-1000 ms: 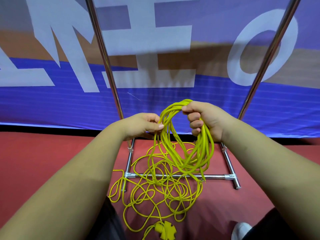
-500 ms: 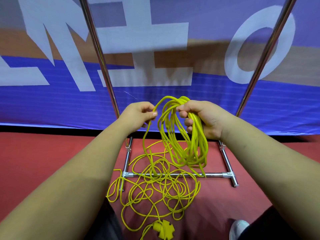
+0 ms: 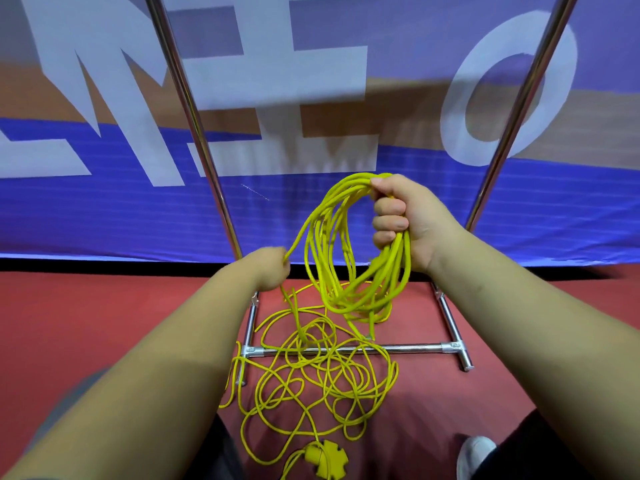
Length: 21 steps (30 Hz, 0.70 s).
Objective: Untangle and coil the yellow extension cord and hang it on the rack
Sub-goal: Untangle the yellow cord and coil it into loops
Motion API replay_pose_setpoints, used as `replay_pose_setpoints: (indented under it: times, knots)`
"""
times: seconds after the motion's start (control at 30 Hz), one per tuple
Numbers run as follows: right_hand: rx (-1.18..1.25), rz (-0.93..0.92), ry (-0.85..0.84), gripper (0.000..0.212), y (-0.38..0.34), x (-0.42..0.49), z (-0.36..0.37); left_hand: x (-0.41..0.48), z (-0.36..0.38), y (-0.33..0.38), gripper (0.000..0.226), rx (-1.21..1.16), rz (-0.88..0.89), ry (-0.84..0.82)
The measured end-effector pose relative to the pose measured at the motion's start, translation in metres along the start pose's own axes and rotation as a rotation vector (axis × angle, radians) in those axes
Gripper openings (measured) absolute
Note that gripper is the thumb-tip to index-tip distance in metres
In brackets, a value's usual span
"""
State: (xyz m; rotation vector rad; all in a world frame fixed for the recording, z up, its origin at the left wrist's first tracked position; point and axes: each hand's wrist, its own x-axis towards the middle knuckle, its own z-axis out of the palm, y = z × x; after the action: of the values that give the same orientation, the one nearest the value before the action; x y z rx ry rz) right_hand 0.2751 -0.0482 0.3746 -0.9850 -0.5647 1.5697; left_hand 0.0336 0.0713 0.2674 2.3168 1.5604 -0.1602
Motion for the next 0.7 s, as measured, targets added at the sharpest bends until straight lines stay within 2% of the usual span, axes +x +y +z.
replay_pose_setpoints:
  times: [0.07, 0.13, 0.27, 0.37, 0.43, 0.5, 0.57, 0.63, 0.7]
  knots:
    - [0.055, -0.054, 0.030, 0.023, -0.007, -0.001, -0.004, 0.002, 0.004, -0.012, 0.026, -0.019, -0.057, -0.079]
    - [0.085, -0.094, 0.070, 0.023, -0.011, 0.000, -0.008, 0.004, 0.003, -0.019, 0.035, -0.131, -0.082, -0.047]
    - [0.090, -0.140, 0.161, 0.026, -0.010, 0.006, -0.018, 0.002, -0.009, -0.009, 0.047, -0.477, -0.066, 0.166]
    - [0.015, -0.147, 0.205, 0.025, -0.006, 0.011, -0.023, -0.010, -0.033, 0.012, 0.045, -0.846, -0.057, 0.383]
    - [-0.029, -0.147, 0.226, 0.022, -0.001, 0.012, -0.024, -0.020, -0.051, 0.026, 0.042, -0.966, 0.019, 0.519]
    - [-0.056, -0.148, 0.235, 0.020, 0.004, 0.014, -0.023, -0.028, -0.064, 0.035, 0.038, -1.034, 0.095, 0.569]
    - [-0.063, -0.153, 0.247, 0.019, 0.007, 0.014, -0.021, -0.033, -0.068, 0.038, 0.036, -1.086, 0.134, 0.545]
    - [-0.030, -0.146, 0.265, 0.022, 0.009, 0.015, -0.021, -0.038, -0.067, 0.036, 0.036, -0.994, 0.148, 0.565]
    - [0.040, -0.115, 0.285, 0.025, 0.008, 0.017, -0.024, -0.042, -0.066, 0.034, 0.034, -0.875, 0.138, 0.652]
